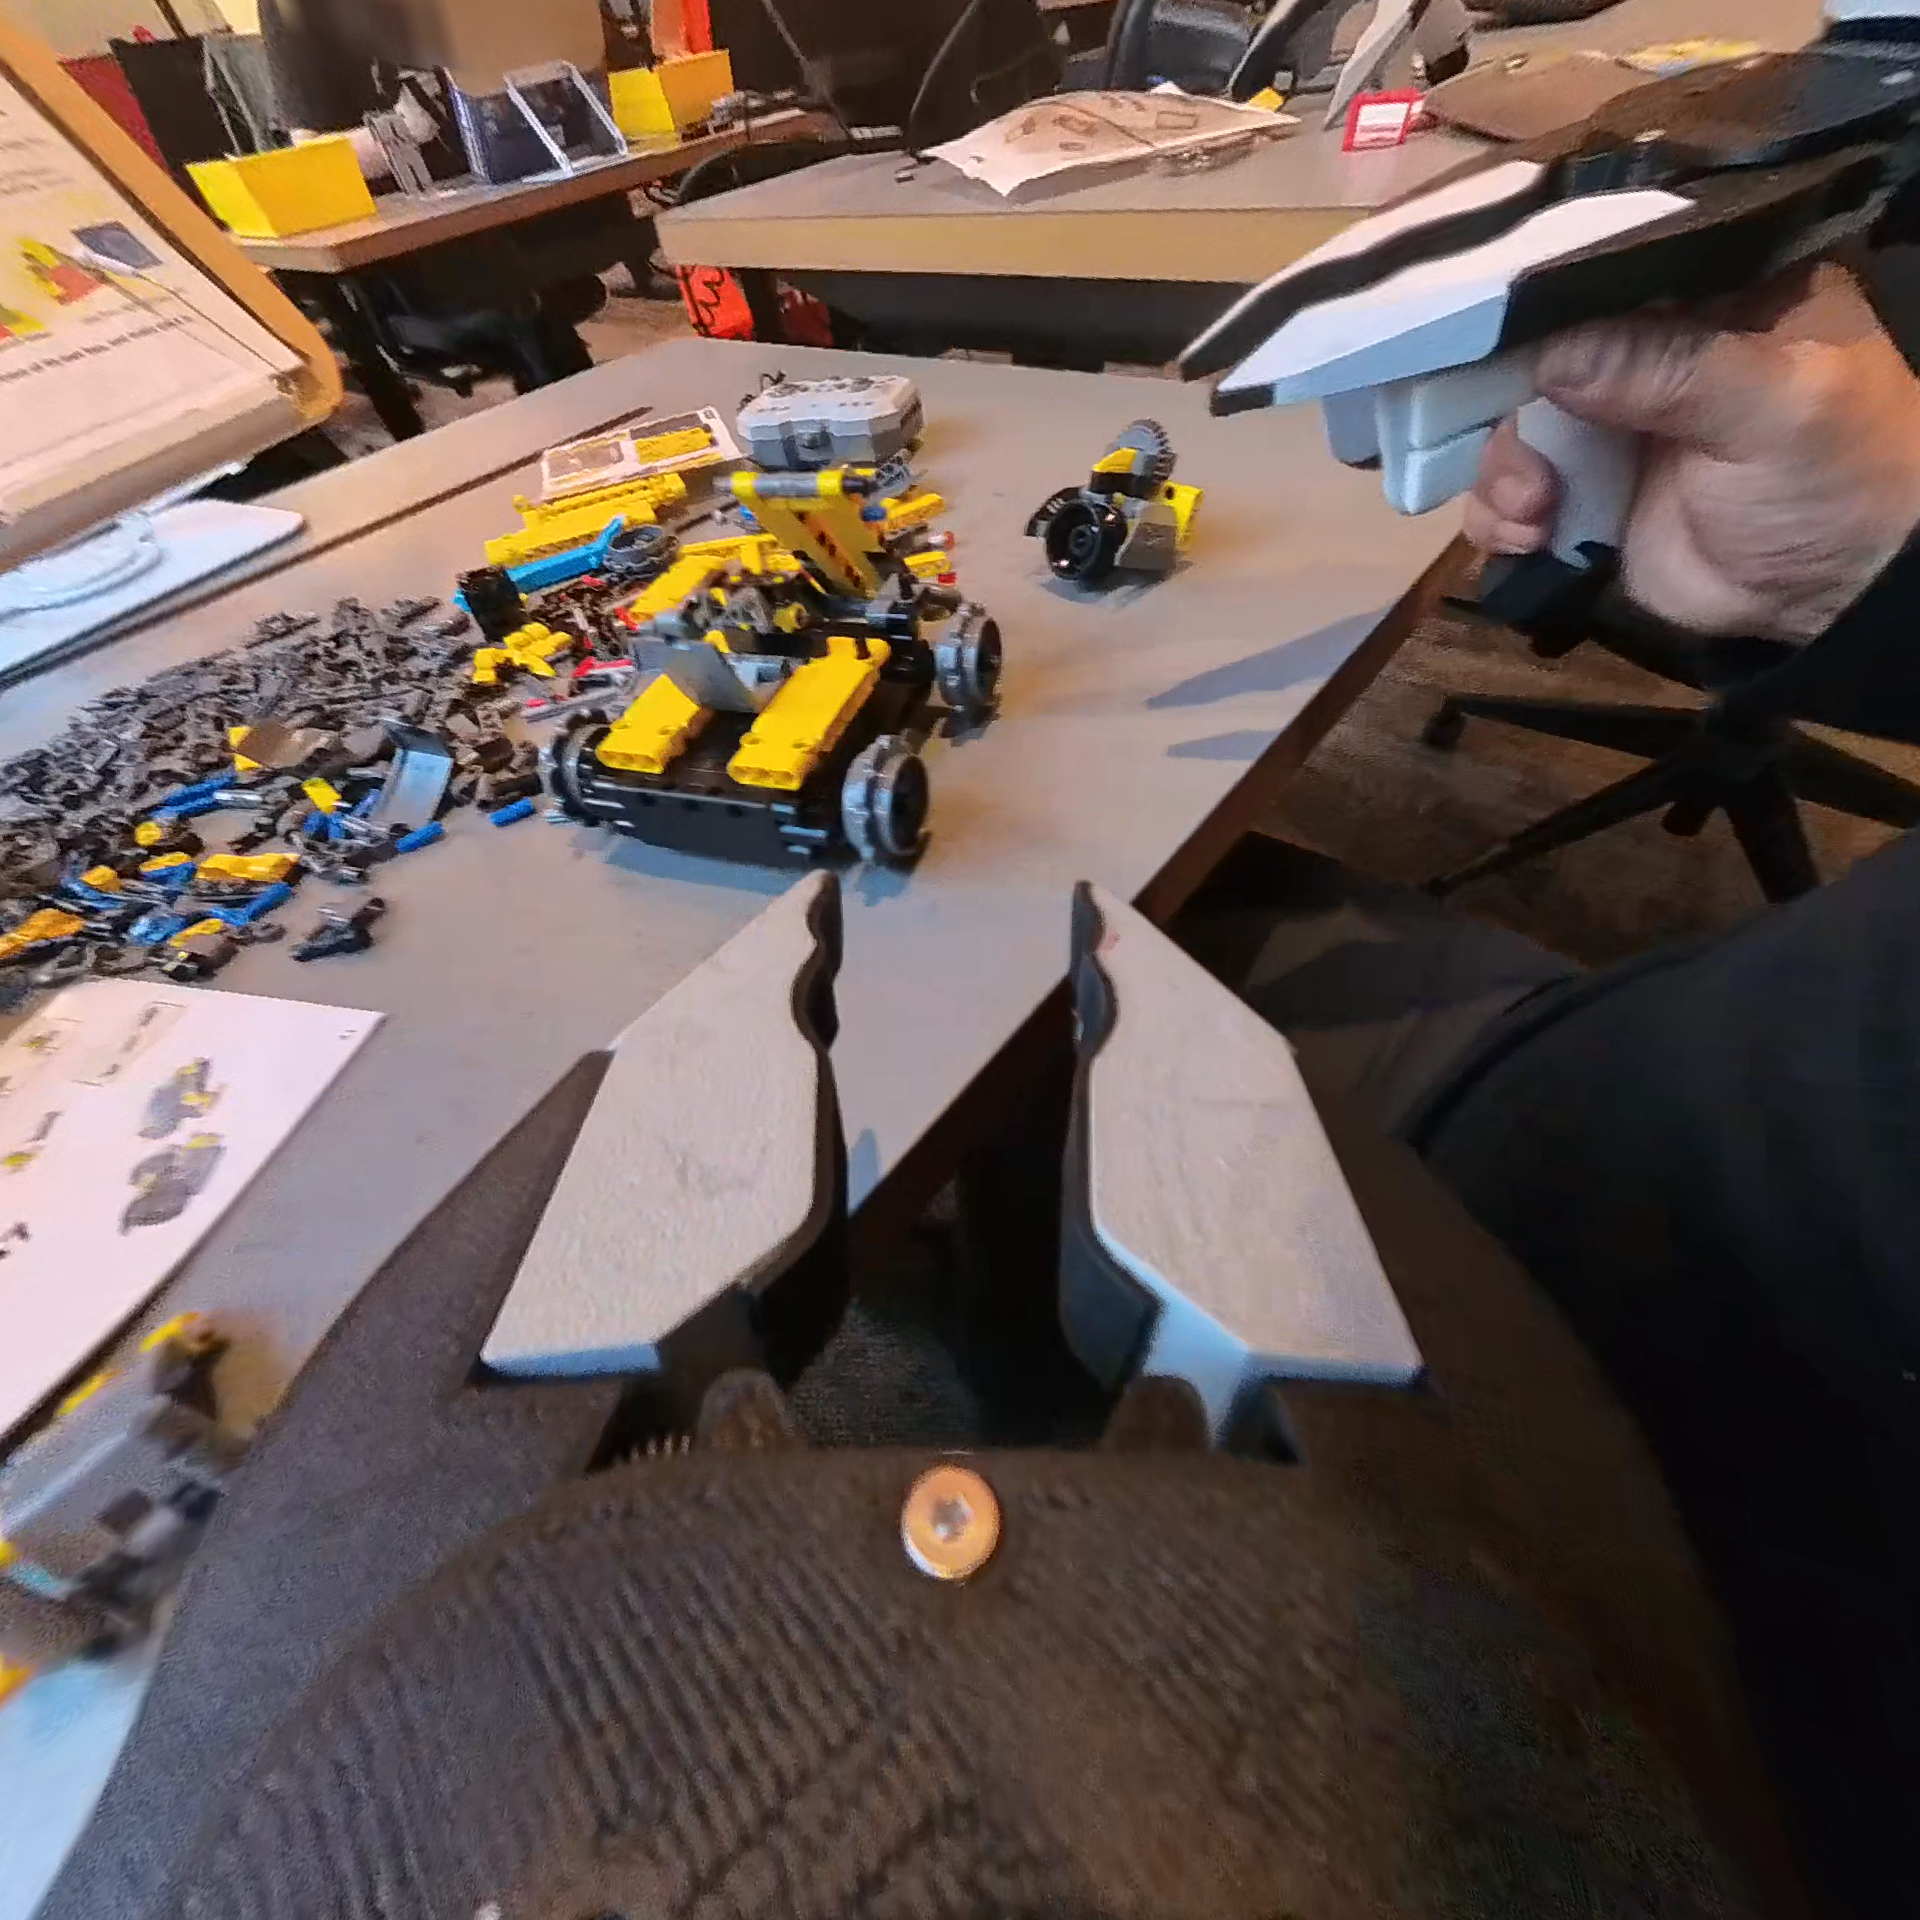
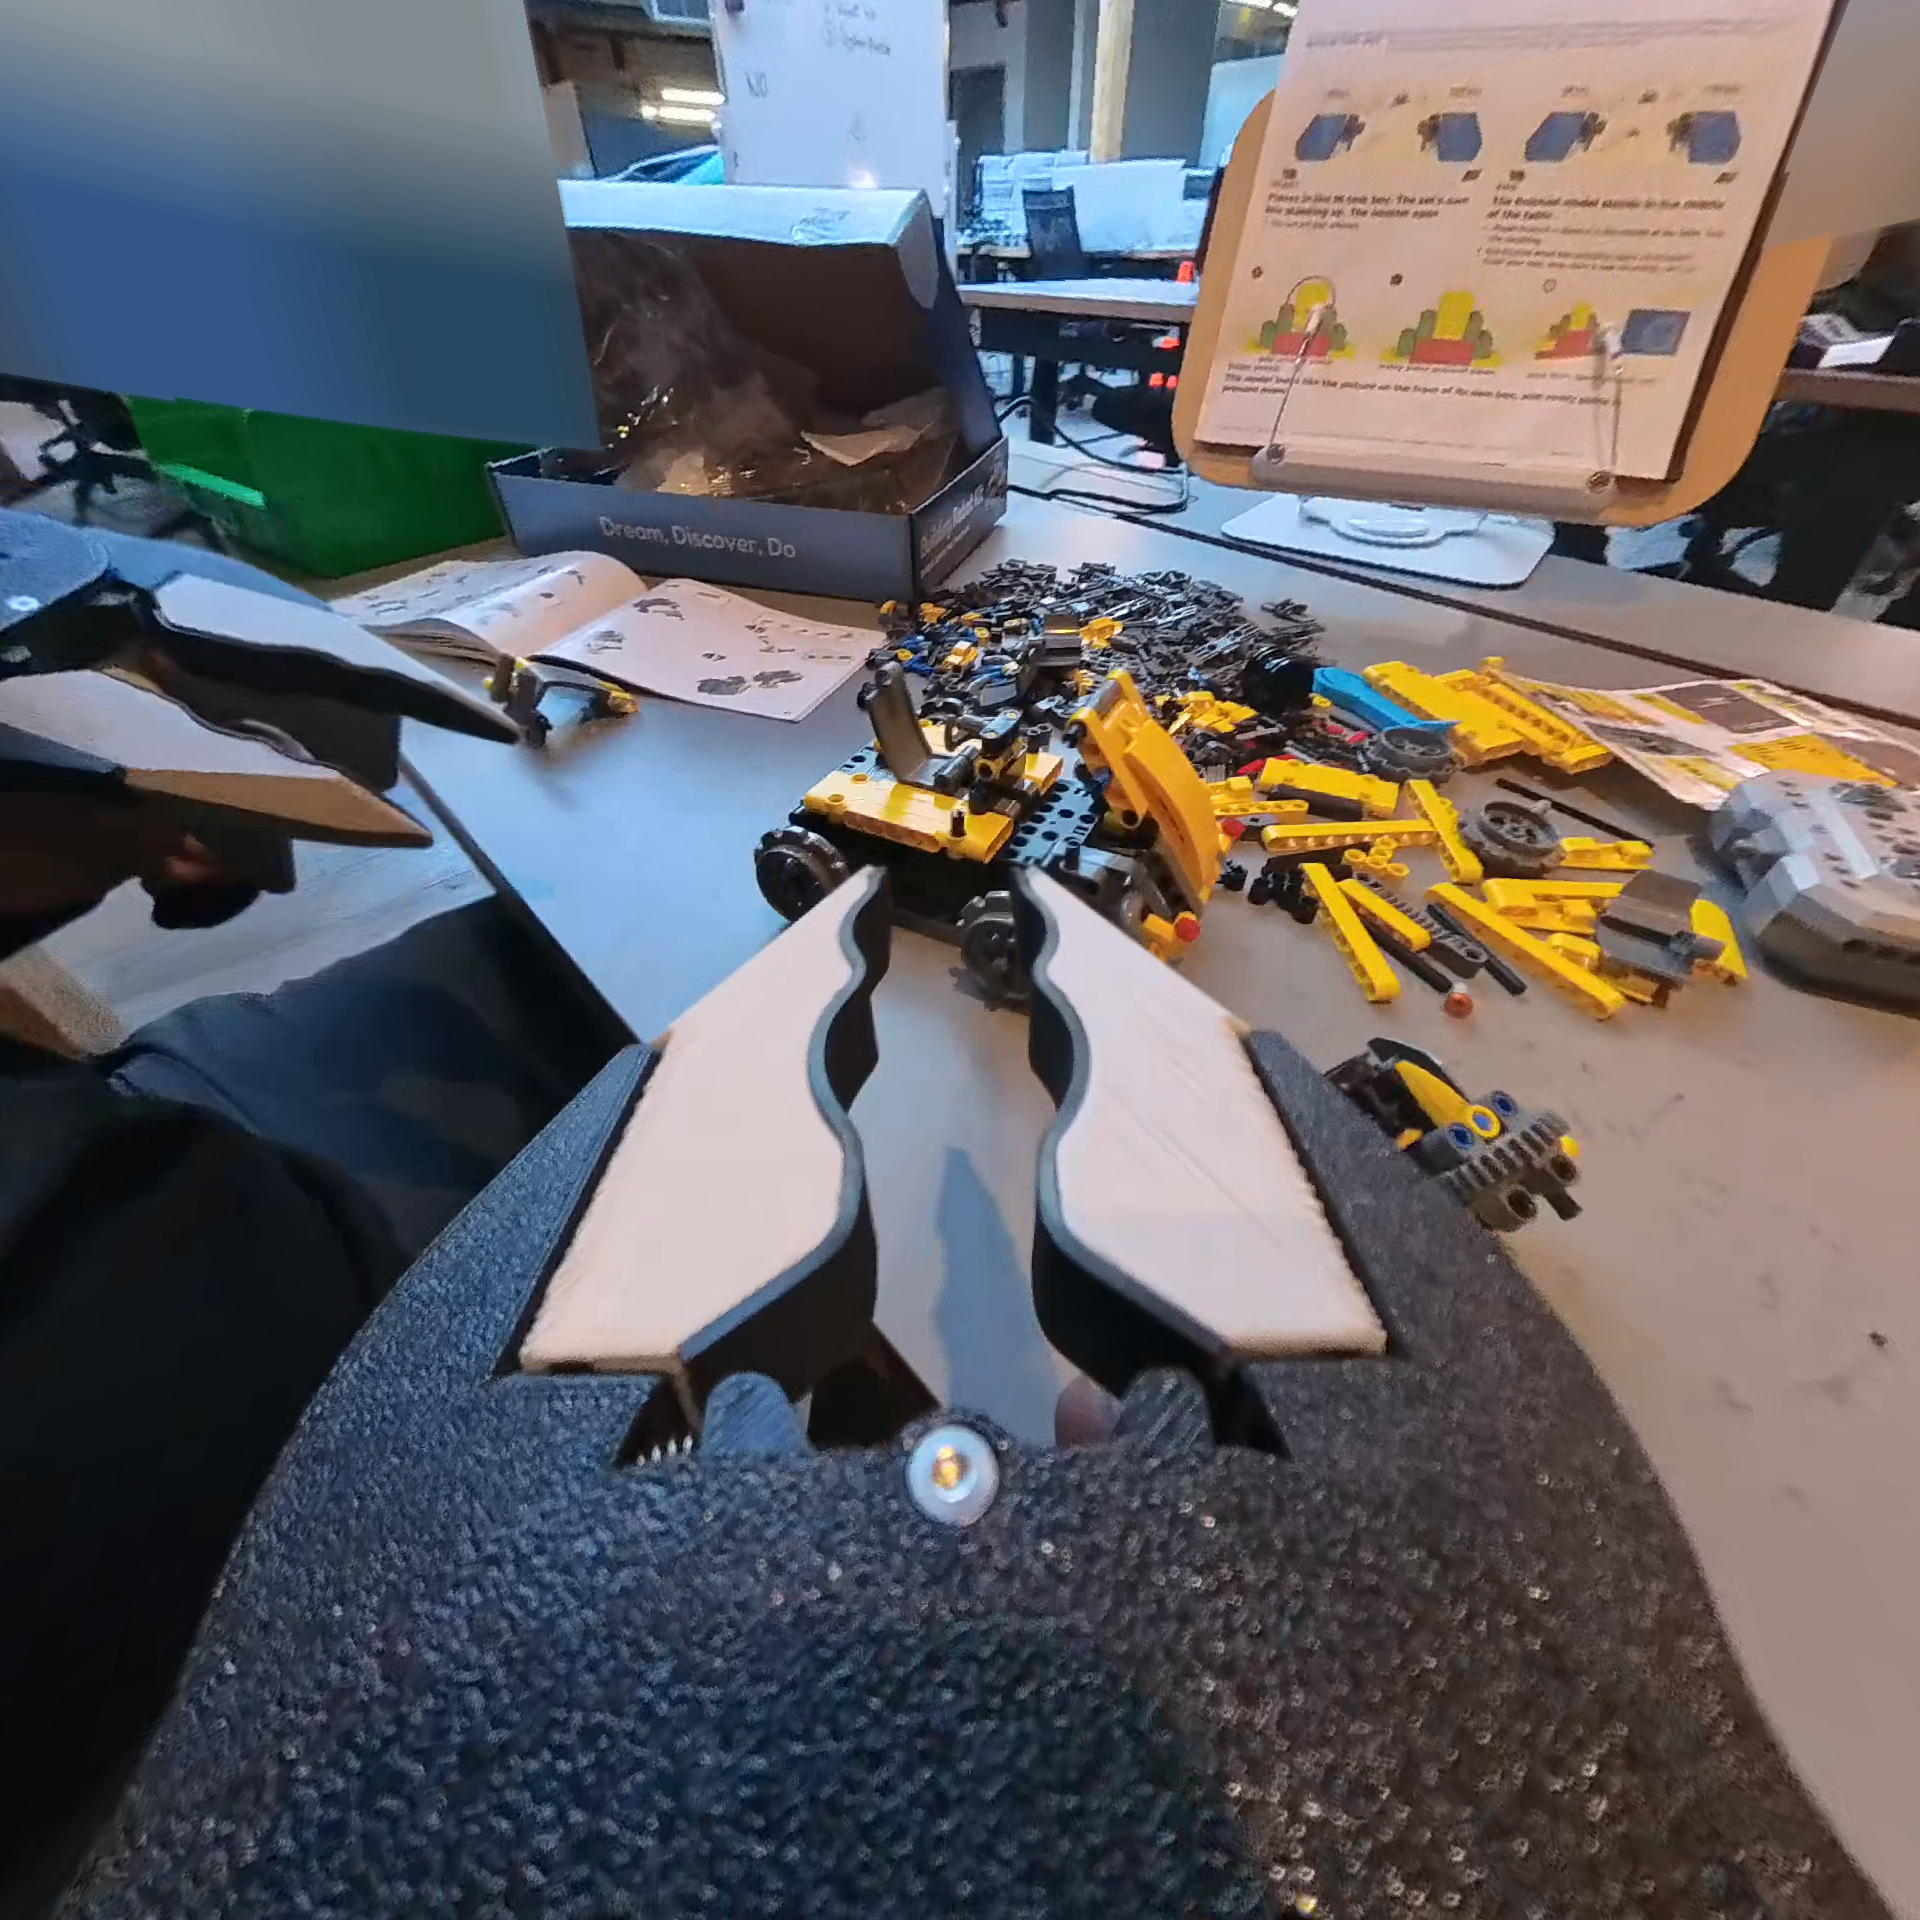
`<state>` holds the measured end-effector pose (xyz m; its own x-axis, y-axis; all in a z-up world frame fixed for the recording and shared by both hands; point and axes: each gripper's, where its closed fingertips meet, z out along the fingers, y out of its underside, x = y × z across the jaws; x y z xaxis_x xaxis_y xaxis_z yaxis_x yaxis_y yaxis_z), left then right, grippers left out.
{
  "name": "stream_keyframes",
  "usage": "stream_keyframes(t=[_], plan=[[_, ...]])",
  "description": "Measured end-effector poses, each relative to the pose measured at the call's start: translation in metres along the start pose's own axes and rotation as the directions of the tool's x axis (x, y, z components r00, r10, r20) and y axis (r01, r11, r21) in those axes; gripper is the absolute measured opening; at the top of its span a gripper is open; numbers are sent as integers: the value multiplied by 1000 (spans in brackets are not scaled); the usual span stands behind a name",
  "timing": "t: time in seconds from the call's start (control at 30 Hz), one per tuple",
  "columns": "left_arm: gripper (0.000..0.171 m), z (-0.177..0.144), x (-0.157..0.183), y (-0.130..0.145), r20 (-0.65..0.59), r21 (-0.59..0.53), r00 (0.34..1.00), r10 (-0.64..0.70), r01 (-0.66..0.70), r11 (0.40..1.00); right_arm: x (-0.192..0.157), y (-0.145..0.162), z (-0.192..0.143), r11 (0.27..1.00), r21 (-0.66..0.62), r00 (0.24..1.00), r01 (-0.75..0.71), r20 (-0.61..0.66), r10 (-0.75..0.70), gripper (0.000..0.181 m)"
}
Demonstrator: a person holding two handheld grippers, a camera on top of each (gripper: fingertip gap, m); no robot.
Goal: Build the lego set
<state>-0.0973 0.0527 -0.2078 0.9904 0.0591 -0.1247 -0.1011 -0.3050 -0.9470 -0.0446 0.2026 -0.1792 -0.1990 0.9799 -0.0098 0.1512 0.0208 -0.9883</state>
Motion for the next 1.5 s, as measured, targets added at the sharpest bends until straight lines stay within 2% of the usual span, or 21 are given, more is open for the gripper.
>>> stream_keyframes(t=[0.13,0.37,0.57,0.7,0.8,0.9,1.07,1.27,1.5], plan=[[44,-7,10,15,-10,4,999,-50,50,999,-7,-2,8,1000,-21,999,5,44,-4,23],[44,-24,-2,40,-20,15,995,-100,101,995,-42,-4,50,997,-62,990,45,133,-37,23],[47,-26,-16,28,-132,80,981,-139,151,985,-50,-21,87,992,-2,982,125,140,-124,20],[46,-17,-23,20,-198,106,972,-126,148,983,-39,-24,104,979,0,973,206,108,-204,19],[47,-5,-31,9,-230,118,967,-110,140,983,-30,-21,114,990,6,984,142,111,-142,20],[48,6,-36,4,-236,120,966,-107,138,983,-31,-15,117,994,20,984,109,141,-111,22],[48,15,-33,14,-207,72,976,-67,83,994,-41,-23,104,981,121,970,149,175,-169,9],[48,23,-28,25,-155,40,988,-23,29,999,-51,-31,94,957,222,953,188,193,-232,9],[48,28,-23,26,-135,18,988,-74,77,997,-49,-40,84,955,287,952,80,262,-159,6]])
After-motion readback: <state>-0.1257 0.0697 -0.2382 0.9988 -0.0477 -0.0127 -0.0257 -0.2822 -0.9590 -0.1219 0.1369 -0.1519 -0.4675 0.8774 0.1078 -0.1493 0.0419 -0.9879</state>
